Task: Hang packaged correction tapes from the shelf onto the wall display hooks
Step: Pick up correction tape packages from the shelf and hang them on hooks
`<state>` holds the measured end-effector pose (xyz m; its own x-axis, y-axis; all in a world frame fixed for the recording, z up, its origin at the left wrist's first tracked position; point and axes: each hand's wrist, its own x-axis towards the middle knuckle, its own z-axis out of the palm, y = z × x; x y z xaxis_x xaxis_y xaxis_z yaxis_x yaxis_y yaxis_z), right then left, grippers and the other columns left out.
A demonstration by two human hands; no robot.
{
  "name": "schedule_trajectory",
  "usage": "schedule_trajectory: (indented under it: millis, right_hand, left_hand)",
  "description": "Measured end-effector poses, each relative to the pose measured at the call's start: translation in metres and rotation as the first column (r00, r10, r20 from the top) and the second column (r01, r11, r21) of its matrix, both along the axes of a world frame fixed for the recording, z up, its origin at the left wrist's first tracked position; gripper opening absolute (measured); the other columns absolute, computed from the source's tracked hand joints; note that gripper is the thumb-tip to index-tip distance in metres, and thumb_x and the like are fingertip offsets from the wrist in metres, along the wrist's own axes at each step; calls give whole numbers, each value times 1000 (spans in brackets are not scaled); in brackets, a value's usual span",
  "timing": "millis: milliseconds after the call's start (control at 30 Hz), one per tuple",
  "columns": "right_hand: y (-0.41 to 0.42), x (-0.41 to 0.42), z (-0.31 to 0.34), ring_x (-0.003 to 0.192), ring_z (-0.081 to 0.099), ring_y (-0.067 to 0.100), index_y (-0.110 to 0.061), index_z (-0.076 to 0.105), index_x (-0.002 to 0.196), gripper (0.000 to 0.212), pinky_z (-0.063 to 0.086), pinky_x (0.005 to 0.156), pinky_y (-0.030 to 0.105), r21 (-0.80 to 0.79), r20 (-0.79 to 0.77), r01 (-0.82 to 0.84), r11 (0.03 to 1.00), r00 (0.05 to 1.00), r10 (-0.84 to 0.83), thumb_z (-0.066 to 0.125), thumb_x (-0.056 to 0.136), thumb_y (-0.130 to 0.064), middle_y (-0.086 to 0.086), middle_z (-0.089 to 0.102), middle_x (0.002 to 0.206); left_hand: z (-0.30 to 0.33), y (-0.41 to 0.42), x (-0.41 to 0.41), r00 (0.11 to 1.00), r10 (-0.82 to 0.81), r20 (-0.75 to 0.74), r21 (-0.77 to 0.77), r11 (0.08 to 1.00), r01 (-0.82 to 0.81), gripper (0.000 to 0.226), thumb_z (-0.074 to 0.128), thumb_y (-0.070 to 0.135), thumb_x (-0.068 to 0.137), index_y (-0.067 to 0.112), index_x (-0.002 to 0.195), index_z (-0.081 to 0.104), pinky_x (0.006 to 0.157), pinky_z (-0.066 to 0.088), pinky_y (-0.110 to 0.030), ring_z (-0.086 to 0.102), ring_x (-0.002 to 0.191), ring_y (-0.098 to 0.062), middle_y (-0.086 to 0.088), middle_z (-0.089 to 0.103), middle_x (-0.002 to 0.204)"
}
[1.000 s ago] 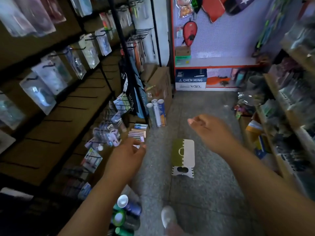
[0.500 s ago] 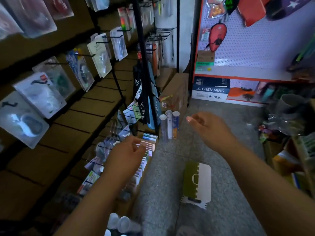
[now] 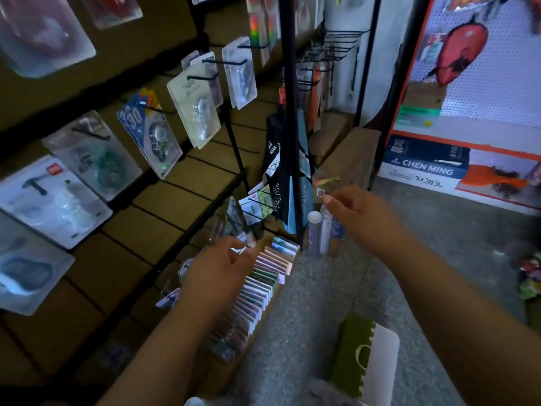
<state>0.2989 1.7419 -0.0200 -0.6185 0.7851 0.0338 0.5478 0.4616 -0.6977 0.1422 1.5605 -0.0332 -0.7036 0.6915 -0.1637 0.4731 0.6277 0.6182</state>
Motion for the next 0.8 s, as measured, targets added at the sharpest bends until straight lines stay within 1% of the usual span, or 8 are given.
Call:
schedule_trajectory:
  millis: [133,200,267,400,500,567,667,800]
  right_hand:
    - [29,-33,-5,78,58,24,-9,62,90,38,43,68,34,-2,-9,-60,998,998,60,44,97,-42,9,63,83]
    - [40,-51,-9,72,54,20,-15,57,80,34,38,62,31,-10,-7,-84,996,996,84,46,96,-42,3,57,73]
    - [47,-69,-11,67,50,16,-17,56,78,33,36,58,29,-21,-5,-100,995,995,100,46,96,-43,-2,52,67]
    - [56,-105,-13,76,56,18,-8,62,96,40,39,63,28,-19,5,-117,993,993,117,45,96,-44,5,61,82]
    - [61,-133,-11,73,56,13,-14,62,97,37,40,62,23,-8,2,-106,994,994,106,43,96,-46,0,62,81]
    - [64,-151,-9,77,57,16,-13,62,99,38,43,66,29,-15,-5,-101,995,995,101,43,97,-46,3,62,84]
    - [64,-175,-3,85,59,22,-11,62,102,39,46,77,36,-19,-25,-89,996,996,89,43,97,-45,8,64,92]
    - [68,-196,-3,80,58,19,-15,61,96,34,44,71,34,-17,-20,-91,996,996,91,44,96,-45,5,63,89]
  left_hand:
    - [3,20,-17,997,65,34,-4,998,-65,24,54,41,94,25,110,61,64,44,-25,57,71,-3,12,61,76]
    - [4,28,-30,997,68,34,-20,998,-68,24,53,41,95,25,112,60,68,47,-29,58,74,-7,12,62,80]
    - [5,36,-43,997,71,30,-17,997,-70,23,52,41,96,24,110,60,67,47,-29,58,74,-6,14,61,81]
    - [5,49,-72,997,81,12,22,996,-81,14,53,36,96,24,102,59,63,49,-29,61,69,-10,9,62,78]
    - [5,56,-98,995,103,13,83,991,-104,15,54,35,96,24,104,61,58,49,-27,61,69,-9,12,62,81]
    - [3,59,-114,995,99,20,87,991,-101,17,54,36,96,25,106,61,57,44,-22,59,70,-5,15,61,83]
    - [3,63,-132,997,70,29,82,994,-72,16,53,36,97,27,107,60,59,45,-22,58,71,-3,15,61,84]
    - [2,66,-148,997,56,49,79,995,-59,14,53,38,97,29,105,59,60,45,-23,60,71,-4,13,63,85]
